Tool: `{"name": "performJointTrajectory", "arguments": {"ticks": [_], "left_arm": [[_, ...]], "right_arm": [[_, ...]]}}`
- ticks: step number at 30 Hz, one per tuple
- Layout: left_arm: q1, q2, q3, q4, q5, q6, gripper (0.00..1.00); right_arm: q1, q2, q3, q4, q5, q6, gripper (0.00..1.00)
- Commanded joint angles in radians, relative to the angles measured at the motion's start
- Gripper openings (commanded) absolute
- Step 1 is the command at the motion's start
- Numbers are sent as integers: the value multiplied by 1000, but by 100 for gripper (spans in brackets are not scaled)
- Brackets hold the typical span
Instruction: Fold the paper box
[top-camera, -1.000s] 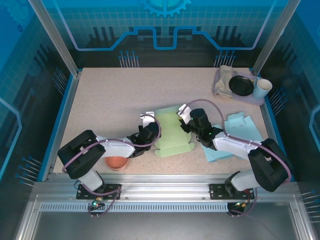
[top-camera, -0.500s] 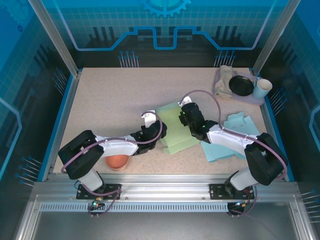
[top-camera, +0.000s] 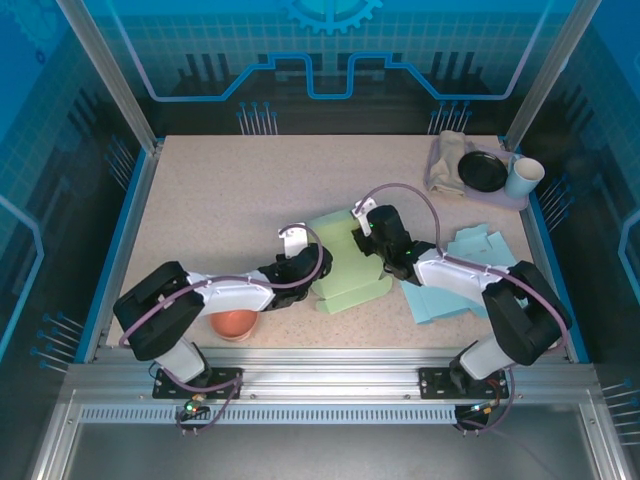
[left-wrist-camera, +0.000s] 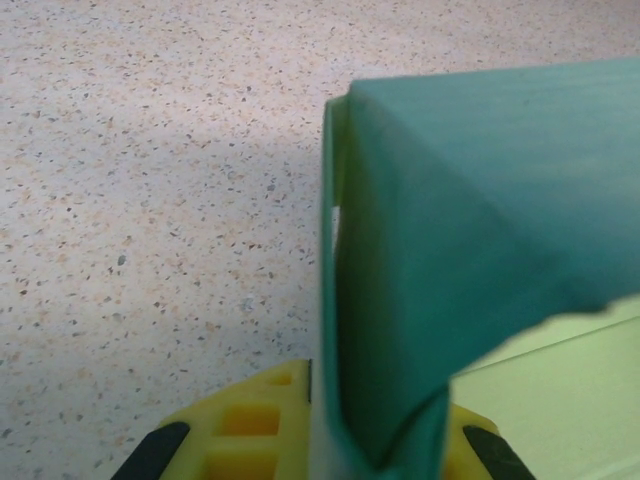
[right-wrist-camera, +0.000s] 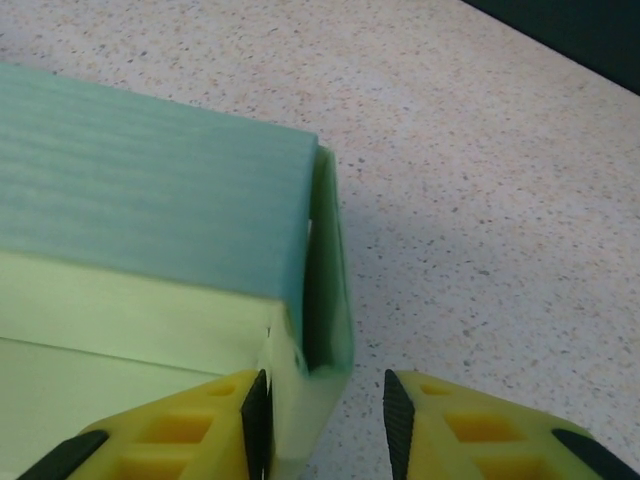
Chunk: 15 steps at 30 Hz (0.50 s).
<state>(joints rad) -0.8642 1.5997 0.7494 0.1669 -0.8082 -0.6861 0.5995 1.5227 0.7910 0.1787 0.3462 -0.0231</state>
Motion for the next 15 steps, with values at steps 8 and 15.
{"name": "performJointTrajectory", "arguments": {"ticks": [8, 15], "left_arm": [[1, -62, -33, -49, -13, -7, 3], [1, -53, -32, -50, -14, -15, 3]], "right_arm": [[-48, 61, 39, 25, -37, 23, 40], [-50, 99, 51, 7, -66, 46, 43]]}}
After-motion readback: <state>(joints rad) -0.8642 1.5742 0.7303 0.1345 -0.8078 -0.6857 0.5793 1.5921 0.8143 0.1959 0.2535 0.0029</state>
